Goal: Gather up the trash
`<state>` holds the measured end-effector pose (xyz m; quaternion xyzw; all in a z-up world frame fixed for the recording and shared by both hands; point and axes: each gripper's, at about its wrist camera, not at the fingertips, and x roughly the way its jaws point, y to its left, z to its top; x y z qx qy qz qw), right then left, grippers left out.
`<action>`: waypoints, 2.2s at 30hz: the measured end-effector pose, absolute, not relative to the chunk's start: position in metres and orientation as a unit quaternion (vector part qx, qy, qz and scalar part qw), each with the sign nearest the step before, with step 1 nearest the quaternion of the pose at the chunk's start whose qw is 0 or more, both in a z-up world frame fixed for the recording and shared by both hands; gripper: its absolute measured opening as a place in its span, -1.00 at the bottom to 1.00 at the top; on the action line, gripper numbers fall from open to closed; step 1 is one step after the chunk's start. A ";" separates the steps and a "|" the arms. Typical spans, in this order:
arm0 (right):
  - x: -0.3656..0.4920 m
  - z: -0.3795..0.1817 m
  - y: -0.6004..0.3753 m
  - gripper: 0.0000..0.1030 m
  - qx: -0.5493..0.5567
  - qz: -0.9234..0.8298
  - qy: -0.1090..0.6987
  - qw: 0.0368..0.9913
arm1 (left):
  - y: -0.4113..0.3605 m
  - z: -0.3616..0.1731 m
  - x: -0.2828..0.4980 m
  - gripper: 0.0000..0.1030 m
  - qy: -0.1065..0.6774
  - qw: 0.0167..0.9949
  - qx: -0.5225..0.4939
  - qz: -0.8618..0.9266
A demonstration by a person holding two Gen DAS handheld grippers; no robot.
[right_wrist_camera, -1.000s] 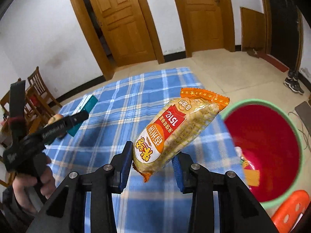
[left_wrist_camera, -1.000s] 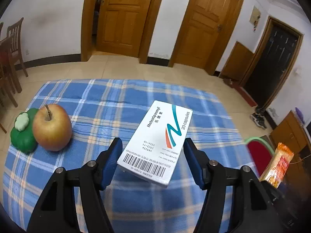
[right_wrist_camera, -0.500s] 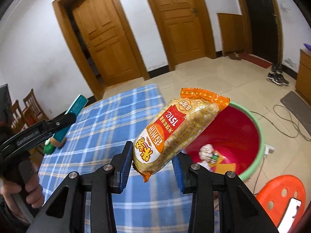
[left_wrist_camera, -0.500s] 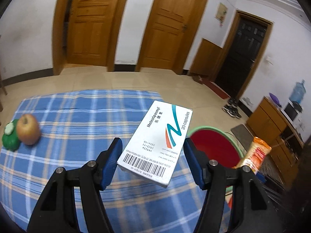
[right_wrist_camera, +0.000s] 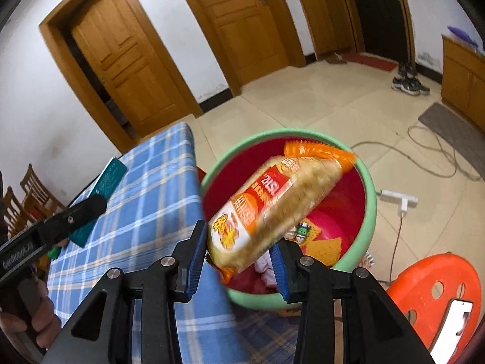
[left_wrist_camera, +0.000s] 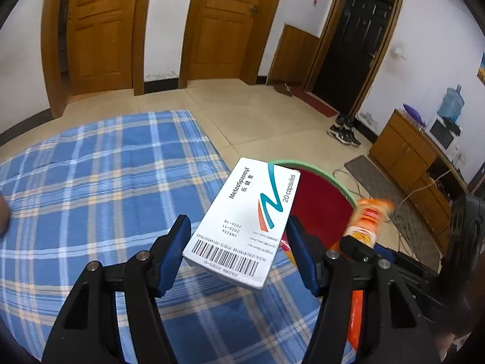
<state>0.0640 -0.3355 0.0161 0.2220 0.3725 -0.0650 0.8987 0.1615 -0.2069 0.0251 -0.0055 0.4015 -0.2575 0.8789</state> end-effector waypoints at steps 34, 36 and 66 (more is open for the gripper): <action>0.031 0.008 -0.380 0.21 0.280 -0.111 0.353 0.886 | -0.281 -0.008 0.169 0.40 0.444 0.850 0.062 -0.276; 0.030 0.012 -0.373 0.32 0.273 -0.107 0.351 0.889 | -0.271 -0.005 0.165 0.40 0.442 0.854 0.057 -0.268; -0.025 0.067 -0.214 0.63 0.139 -0.037 0.291 0.946 | -0.094 0.045 0.056 0.57 0.372 0.920 0.029 -0.124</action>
